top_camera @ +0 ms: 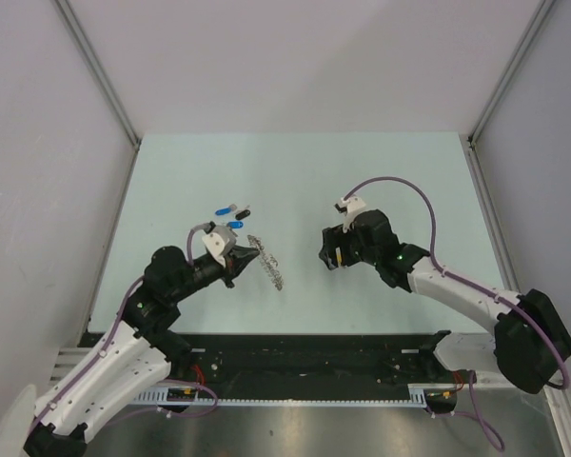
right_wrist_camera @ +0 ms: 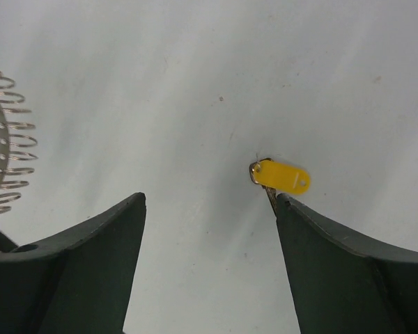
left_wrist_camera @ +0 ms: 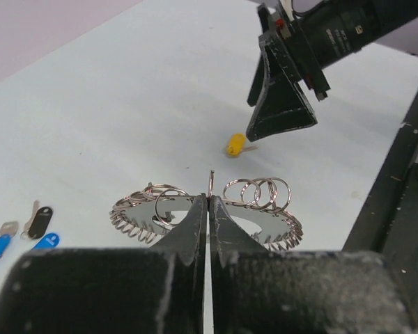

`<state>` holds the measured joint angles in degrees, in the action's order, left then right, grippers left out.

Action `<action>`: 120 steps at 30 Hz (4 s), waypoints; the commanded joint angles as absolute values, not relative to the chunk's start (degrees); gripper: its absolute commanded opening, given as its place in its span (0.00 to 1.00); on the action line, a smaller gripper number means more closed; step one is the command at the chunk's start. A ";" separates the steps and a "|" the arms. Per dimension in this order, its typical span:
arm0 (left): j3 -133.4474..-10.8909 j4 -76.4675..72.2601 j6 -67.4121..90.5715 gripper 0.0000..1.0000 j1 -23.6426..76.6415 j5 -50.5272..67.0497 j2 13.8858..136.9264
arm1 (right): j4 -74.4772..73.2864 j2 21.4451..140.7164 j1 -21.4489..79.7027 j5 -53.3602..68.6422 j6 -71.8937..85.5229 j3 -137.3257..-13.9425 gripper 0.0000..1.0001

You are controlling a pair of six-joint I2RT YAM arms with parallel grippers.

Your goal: Put the keys on the keyring

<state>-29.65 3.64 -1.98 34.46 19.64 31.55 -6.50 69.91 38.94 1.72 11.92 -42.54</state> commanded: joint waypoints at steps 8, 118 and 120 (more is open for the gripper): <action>-29.80 3.43 -4.92 0.00 33.84 11.60 27.77 | 9.93 81.56 38.67 -4.84 11.43 -39.20 0.58; -44.47 -9.67 -16.35 0.00 33.93 54.93 57.92 | -11.69 47.64 42.01 28.30 -16.35 -48.78 0.00; -44.47 -10.63 -15.91 0.00 33.84 55.54 58.53 | -11.86 47.72 42.27 27.95 -16.78 -48.78 0.00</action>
<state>-41.28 -6.74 -13.65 34.20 51.79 58.13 -11.97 47.70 41.56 26.00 -15.14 -46.22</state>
